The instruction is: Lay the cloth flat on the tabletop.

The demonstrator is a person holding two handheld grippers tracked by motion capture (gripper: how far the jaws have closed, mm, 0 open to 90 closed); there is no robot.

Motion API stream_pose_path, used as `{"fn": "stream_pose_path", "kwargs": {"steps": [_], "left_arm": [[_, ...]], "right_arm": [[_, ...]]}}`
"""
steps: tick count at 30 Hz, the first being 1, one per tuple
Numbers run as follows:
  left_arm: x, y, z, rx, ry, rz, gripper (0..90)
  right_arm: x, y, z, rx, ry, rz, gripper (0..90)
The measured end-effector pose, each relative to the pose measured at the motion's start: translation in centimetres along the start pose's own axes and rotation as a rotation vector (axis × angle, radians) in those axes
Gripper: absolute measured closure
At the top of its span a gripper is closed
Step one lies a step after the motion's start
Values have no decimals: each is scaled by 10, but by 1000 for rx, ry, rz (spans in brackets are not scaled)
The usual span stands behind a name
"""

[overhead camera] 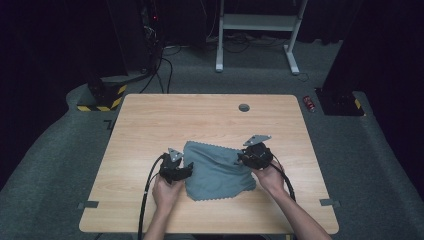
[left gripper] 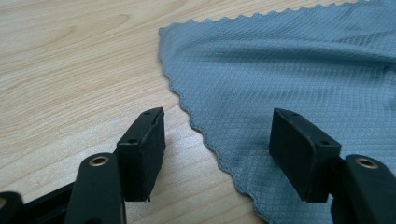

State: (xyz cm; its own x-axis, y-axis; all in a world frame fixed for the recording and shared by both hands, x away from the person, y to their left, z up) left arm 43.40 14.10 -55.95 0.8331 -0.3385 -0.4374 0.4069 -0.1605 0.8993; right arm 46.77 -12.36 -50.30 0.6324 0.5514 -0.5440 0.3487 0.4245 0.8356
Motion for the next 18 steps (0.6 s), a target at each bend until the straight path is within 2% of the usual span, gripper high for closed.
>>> {"fn": "stream_pose_path", "kwargs": {"steps": [3, 4, 6, 7, 8, 10, 12, 13, 14, 16, 17, 18], "left_arm": [[0, 0, 0, 0, 0, 0, 362], [0, 0, 0, 0, 0, 0, 362], [0, 0, 0, 0, 0, 0, 362], [0, 0, 0, 0, 0, 0, 362], [0, 0, 0, 0, 0, -1, 362], [0, 0, 0, 1, 0, 1, 362], [0, 0, 0, 0, 0, 0, 362], [0, 0, 0, 1, 0, 0, 362], [0, 0, 0, 0, 0, 0, 362], [0, 0, 0, 1, 0, 0, 362], [0, 0, 0, 1, 0, 0, 362], [0, 0, 0, 1, 1, 0, 361]], "right_arm": [[10, 0, 3, -1, -17, -31, 688], [22, -3, 6, 5, -29, -64, 665], [31, -6, 10, 35, -34, -76, 653], [31, -6, 10, 35, -34, -76, 653], [35, -8, 11, 60, -32, -85, 648], [37, -10, 11, 57, -33, -99, 643], [37, -10, 12, 65, -38, -93, 641], [32, -4, 13, 79, -42, -42, 642], [32, -4, 13, 79, -42, -42, 642], [23, 5, 13, 82, -42, 18, 647], [20, 9, 11, 77, -40, 34, 648], [19, 14, 6, 56, -29, 29, 647]]}}
Point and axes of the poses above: each handheld gripper's, and its own axes: x roughly forward along the jaws, y roughly out of its top, z roughly to its right, the point moved 5 cm from there along x, roughly forward along the jaws, and after that the axes turned 15 degrees about z, right-handed, at the moved point
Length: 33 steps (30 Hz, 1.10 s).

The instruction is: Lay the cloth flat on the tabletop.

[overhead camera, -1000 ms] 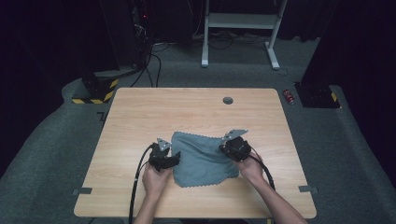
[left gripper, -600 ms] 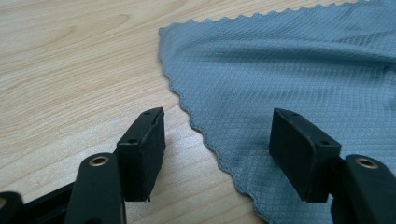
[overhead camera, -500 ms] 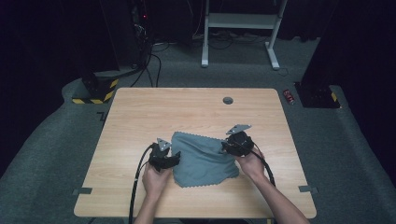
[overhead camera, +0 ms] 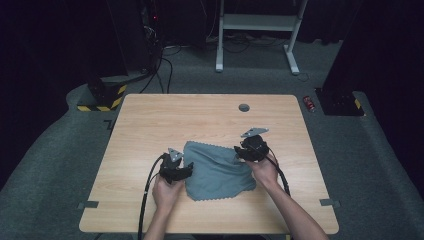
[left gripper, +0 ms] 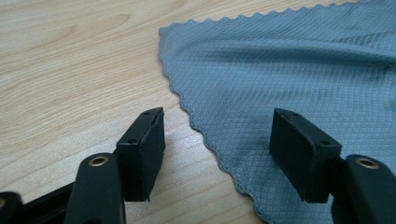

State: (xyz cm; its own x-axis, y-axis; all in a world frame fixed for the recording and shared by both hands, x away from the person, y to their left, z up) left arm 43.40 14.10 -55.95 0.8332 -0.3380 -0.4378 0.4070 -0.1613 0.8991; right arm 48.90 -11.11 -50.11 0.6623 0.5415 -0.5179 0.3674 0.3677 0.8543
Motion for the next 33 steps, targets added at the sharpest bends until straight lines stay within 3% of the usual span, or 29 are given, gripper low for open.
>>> {"fn": "stream_pose_path", "kwargs": {"steps": [5, 8, 9, 10, 11, 12, 15, 18, 20, 21, 23, 27, 29, 33], "left_arm": [[0, 0, 0, -2, 1, -1, 359], [0, 0, 0, -1, 1, -1, 359], [0, 0, 0, -1, 1, -1, 359], [0, 0, 0, -1, 1, 0, 359], [0, 0, 0, -1, 1, 0, 359], [0, 0, 0, -1, 1, 0, 359], [0, 0, 0, -1, 2, 0, 359], [0, 0, 0, -1, 2, 0, 359], [0, 0, 0, 0, 3, -1, 359], [0, 0, 0, -1, 3, 0, 359], [0, 0, 0, -1, 2, -1, 358], [0, 0, 0, -1, 2, -1, 358], [2, 1, 0, 12, -1, 2, 355], [8, 5, -3, 12, -11, -20, 351]], "right_arm": [[14, 0, -7, -33, 11, -40, 629], [27, -11, -9, -60, -17, -130, 604], [27, -11, -9, -60, -17, -130, 604], [28, -17, -4, -66, -32, -164, 599], [28, -17, -4, -66, -32, -164, 599], [26, -20, 1, -33, -45, -197, 599], [27, -27, 10, -49, -46, -239, 626], [26, -30, 17, -5, -40, -241, 652], [26, -30, 18, -8, -28, -242, 690], [26, -30, 16, -32, -5, -243, 799], [28, -29, 11, -74, -4, -243, 881], [32, -28, 15, -71, -25, -223, 897], [35, -27, 25, -74, -69, -212, 900], [34, -9, 35, -89, -100, -153, 900]]}}
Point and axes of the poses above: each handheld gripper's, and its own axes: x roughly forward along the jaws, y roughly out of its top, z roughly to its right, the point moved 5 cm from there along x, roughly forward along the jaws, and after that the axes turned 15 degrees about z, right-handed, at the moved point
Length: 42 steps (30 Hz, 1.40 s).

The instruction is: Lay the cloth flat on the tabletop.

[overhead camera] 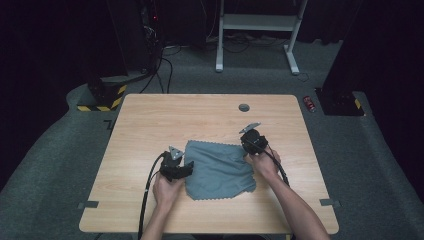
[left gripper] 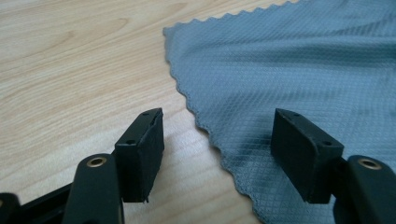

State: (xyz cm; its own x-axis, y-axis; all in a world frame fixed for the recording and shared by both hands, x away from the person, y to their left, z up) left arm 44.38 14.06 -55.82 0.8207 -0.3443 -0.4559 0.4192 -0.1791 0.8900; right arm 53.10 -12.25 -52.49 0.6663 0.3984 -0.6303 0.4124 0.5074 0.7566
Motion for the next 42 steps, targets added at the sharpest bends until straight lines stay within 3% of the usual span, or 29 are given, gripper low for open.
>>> {"fn": "stream_pose_path", "kwargs": {"steps": [2, 3, 6, 7, 9, 12, 13, 14, 16, 18, 22, 24, 26, 30, 32, 33, 34, 35, 36, 37, 42], "left_arm": [[3, 2, -1, 3, -5, -15, 347], [4, 3, -1, -2, -3, -14, 341], [4, 2, -2, 0, -3, -9, 335], [4, 1, -1, -3, 0, 1, 335], [3, 0, -1, -2, 2, 20, 334], [3, 0, -1, -3, 3, 19, 334], [3, 0, -1, -3, 3, 19, 334], [3, 0, -1, -2, 3, 19, 333], [3, 0, -1, -3, 3, 19, 332], [4, 0, -1, -3, 2, 18, 332], [3, 1, -2, 4, -9, 11, 339], [2, 1, -3, 0, -8, 10, 370], [2, 1, -3, 6, -5, 6, 405], [-5, 2, -4, 17, 9, -5, 452], [-12, 3, -2, 8, -12, 0, 468], [-20, 5, 2, 13, -44, 7, 478], [-20, 5, 2, 13, -44, 7, 483], [-31, 5, 10, 20, -91, 13, 493], [-31, 5, 10, 20, -91, 13, 504], [-38, 2, 18, 39, -136, 4, 516], [-42, -8, 30, 71, -192, -51, 609]], "right_arm": [[3, 6, 3, -8, -6, 11, 900], [5, 6, 3, 15, 6, -7, 899], [8, 4, -2, 20, 36, -25, 877], [5, 1, -7, 27, 65, -20, 800], [1, -2, -8, 45, 76, -9, 738], [-1, -6, -7, 50, 69, -9, 696], [2, -11, -5, 55, 66, -36, 687], [5, -14, -5, 65, 64, -59, 701], [8, -16, -3, 110, 94, -32, 808], [10, -15, -2, 103, 81, -21, 886], [17, -12, 5, 71, 22, 9, 897], [22, -11, 14, 95, -8, 14, 895], [24, -7, 18, 73, -12, 41, 890], [17, -2, 15, 103, 12, 87, 852], [8, 0, 5, 61, 49, 91, 805], [3, 0, 1, 61, 67, 98, 792], [3, 0, 1, 61, 67, 98, 792], [-7, -3, -6, 54, 101, 108, 778], [-12, -7, -11, 47, 119, 103, 772], [-16, -11, -15, 37, 134, 99, 769], [-27, -30, -25, 28, 168, 70, 765]]}}
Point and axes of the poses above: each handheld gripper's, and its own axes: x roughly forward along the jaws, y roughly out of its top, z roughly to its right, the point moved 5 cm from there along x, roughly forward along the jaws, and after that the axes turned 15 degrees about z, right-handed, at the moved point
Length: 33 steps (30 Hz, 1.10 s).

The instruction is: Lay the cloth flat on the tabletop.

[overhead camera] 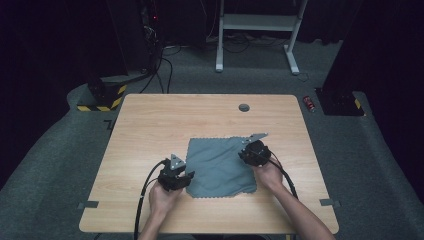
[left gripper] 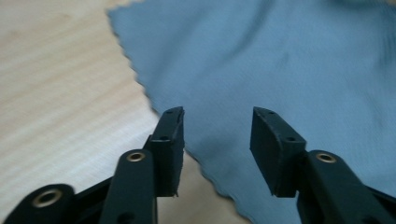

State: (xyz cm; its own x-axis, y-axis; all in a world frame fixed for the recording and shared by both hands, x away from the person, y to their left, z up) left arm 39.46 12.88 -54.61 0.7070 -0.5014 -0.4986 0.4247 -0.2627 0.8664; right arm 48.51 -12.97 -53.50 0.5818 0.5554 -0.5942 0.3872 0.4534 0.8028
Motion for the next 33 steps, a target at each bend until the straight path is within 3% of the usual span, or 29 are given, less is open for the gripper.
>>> {"fn": "stream_pose_path", "kwargs": {"steps": [3, 4, 7, 10, 12, 14, 19, 22, 24, 28, 31, 33], "left_arm": [[4, -4, 1, 28, 6, -16, 641], [4, -3, -1, 36, 7, -15, 680], [8, 0, -11, 36, 28, -22, 787], [15, 4, -21, 27, 57, -26, 812], [16, 6, -23, 21, 91, -34, 740], [12, 4, -18, 13, 69, -27, 659], [-10, -12, -1, 2, 18, -1, 592], [-18, -18, 4, -13, 5, 8, 591], [-22, -21, 8, -1, 6, 7, 609], [-22, -21, 11, 12, 12, 5, 684], [-20, -20, 14, 21, 18, 15, 755], [-20, -20, 15, 39, 18, 13, 814]], "right_arm": [[1, -11, -2, -5, 9, -29, 791], [1, -13, -1, -1, 13, -14, 813], [4, -12, 4, -25, -19, -8, 876], [8, -8, 10, -10, -49, -11, 882], [9, -7, 13, -4, -61, -14, 827], [4, -8, 12, 25, -46, -6, 807], [-36, -15, -11, -24, 16, 70, 801], [-56, -29, -32, -58, 58, 64, 801], [-66, -39, -44, -66, 92, 66, 795], [-72, -53, -61, -69, 117, 55, 762], [-68, -62, -65, -78, 111, 29, 744], [-69, -64, -64, -50, 113, 38, 771]]}}
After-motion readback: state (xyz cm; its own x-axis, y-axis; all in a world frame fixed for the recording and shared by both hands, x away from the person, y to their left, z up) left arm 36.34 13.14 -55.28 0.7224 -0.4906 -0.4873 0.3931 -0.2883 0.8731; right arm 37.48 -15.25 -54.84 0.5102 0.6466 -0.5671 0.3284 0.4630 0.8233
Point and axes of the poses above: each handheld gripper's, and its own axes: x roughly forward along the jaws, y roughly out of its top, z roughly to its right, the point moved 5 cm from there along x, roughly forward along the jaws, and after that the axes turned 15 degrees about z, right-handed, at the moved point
